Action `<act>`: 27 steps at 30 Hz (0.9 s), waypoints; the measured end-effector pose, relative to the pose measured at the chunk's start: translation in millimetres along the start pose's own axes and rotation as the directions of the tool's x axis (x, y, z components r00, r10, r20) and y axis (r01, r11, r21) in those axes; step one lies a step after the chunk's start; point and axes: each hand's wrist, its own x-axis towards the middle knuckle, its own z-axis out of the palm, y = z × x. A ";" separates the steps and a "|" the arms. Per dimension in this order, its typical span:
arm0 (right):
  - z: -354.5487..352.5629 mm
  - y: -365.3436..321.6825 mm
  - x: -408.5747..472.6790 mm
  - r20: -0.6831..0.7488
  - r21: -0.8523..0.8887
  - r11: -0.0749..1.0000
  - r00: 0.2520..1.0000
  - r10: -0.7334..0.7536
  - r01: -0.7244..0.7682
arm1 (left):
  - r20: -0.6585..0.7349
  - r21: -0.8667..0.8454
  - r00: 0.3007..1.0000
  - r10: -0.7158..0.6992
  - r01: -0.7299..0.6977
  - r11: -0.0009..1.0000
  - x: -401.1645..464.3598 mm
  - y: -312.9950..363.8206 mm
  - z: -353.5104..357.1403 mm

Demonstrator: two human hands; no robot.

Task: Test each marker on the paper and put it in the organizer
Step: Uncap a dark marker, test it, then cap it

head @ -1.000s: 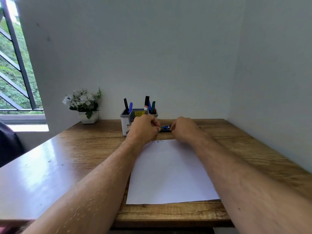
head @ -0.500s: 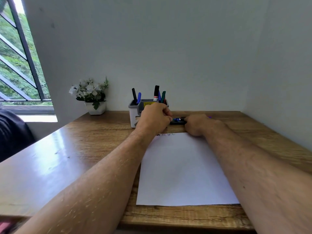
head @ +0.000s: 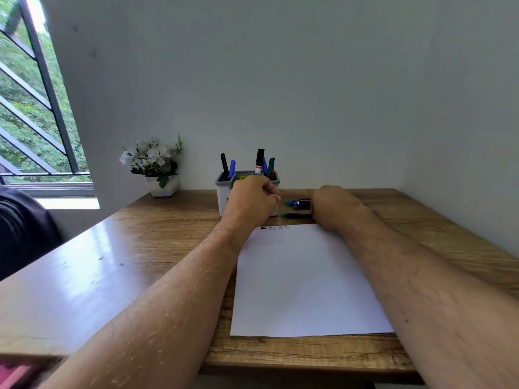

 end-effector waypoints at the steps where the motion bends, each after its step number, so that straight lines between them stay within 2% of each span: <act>1: -1.0 0.6 -0.8 -0.025 0.000 1.000 1.000 -0.008 0.008 | -0.010 -0.009 1.000 0.001 -0.001 1.000 -0.2 0.2 -0.2; 5: -9.8 1.8 -3.1 -0.163 0.124 0.991 0.986 -0.032 0.052 | -0.041 -0.044 0.999 -0.002 0.000 0.999 -0.5 1.3 -0.9; 7: -14.1 -1.2 -8.2 -0.222 0.280 0.958 0.975 -0.003 0.066 | -0.065 -0.057 0.998 -0.008 0.004 0.998 -0.8 0.8 -1.9; 9: -17.8 -6.5 -17.6 -0.281 0.489 0.868 0.958 0.067 0.083 | -0.074 -0.080 0.997 -0.017 0.011 0.997 -1.7 0.7 -3.0; 13: -21.1 -18.4 -30.3 -0.292 0.816 0.565 0.932 0.215 0.125 | -0.030 -0.113 0.999 -0.029 0.025 0.993 -1.9 0.3 -1.1; 16: -17.5 -21.2 -30.2 -0.147 0.985 0.130 0.955 0.259 0.117 | 0.001 -0.181 1.000 -0.019 0.019 0.983 -0.8 1.0 1.0; 17: -15.7 -20.4 -30.5 -0.107 0.994 0.015 0.966 0.235 0.106 | -0.012 -0.214 0.999 -0.033 0.030 0.976 -0.5 1.4 0.2; 18: -14.5 -19.6 -30.7 -0.086 0.994 -0.051 0.973 0.212 0.099 | -0.030 -0.270 0.997 -0.067 0.057 0.961 0.8 0.8 -1.4; 20: -14.9 -17.3 -31.3 -0.073 0.988 -0.121 0.979 0.191 0.098 | 0.001 -0.483 0.983 -0.185 0.163 0.860 3.3 -0.8 -6.4; 23: -17.8 -17.0 -30.5 -0.034 0.971 -0.224 0.979 0.199 0.079 | 0.146 -0.715 0.946 -0.290 0.304 0.630 6.9 -1.3 -11.7; 27: -18.7 -19.7 -31.2 -0.021 0.951 -0.301 0.986 0.165 0.071 | 0.185 -0.874 0.946 -0.266 0.282 0.395 9.3 -3.2 -10.2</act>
